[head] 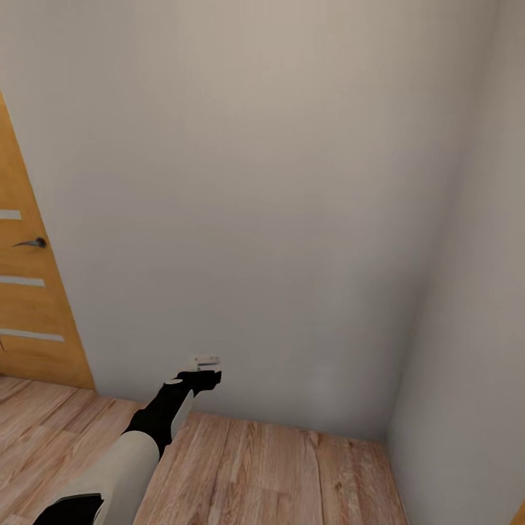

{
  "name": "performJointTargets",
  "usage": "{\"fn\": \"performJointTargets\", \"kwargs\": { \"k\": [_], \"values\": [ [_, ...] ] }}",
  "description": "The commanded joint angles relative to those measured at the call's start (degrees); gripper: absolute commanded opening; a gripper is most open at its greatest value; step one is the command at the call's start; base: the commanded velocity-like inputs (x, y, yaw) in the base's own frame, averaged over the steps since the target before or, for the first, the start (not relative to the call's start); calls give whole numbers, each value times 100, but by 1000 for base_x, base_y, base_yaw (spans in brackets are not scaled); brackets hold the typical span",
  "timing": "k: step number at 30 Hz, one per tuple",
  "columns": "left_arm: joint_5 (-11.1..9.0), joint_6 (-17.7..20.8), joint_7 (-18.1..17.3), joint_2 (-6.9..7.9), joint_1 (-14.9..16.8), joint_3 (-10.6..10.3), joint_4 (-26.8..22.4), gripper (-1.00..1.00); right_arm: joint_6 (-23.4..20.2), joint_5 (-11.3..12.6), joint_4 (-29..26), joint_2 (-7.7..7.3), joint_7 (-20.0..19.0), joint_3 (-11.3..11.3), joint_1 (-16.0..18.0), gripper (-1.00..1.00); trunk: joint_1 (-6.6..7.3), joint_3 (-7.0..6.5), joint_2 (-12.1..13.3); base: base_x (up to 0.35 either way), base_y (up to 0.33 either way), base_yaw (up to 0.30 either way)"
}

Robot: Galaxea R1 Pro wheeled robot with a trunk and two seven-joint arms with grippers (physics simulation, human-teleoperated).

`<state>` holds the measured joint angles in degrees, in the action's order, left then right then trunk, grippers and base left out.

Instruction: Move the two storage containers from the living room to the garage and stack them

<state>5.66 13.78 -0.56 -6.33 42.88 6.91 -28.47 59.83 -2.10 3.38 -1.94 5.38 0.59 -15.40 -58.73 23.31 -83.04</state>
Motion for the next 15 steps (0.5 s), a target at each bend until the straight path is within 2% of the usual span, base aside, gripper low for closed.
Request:
{"fn": "performJointTargets", "kwargs": {
  "k": [1,15],
  "values": [
    [58,29,-12,-9,4,38,-10,100,17,-27,5,-1,36,2,2,100,0,5,-3,0,0,169],
    [58,29,-12,-6,2,38,-10,100,17,-27,5,1,34,2,2,100,0,5,-3,0,0,256]
  ]
}}
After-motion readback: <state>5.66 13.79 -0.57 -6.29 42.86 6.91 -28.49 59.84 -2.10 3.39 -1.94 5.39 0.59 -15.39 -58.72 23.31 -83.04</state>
